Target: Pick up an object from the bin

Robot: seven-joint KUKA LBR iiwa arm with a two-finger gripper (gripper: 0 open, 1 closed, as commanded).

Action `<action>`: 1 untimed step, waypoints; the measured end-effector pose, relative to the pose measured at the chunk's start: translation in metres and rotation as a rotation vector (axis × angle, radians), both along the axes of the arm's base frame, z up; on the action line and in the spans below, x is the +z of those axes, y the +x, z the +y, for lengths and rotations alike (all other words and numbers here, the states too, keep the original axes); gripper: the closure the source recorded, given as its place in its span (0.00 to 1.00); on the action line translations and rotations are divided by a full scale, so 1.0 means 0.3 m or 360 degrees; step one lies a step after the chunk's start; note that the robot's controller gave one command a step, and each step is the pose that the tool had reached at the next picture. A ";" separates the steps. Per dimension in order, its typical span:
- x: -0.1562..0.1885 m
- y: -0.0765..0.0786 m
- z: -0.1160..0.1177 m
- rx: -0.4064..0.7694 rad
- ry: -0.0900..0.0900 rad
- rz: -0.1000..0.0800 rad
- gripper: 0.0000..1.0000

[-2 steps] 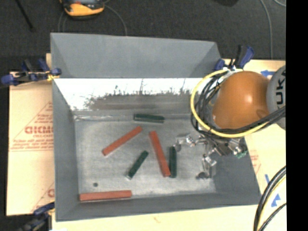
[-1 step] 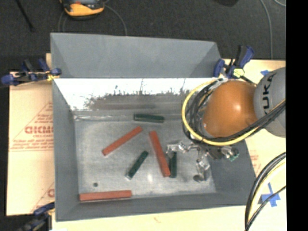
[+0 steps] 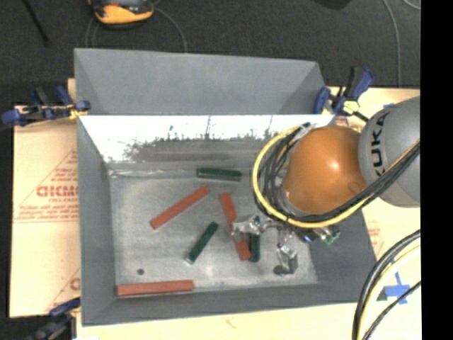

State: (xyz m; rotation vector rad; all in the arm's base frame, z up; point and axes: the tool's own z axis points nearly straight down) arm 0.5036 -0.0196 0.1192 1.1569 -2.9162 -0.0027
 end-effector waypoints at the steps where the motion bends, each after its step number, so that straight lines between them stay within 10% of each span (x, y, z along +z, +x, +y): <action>1: -0.013 0.054 0.075 -0.0225 0.0004 -0.0016 0.00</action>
Offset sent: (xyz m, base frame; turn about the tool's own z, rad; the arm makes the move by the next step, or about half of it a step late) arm 0.0413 -0.0175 -0.0492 -0.4996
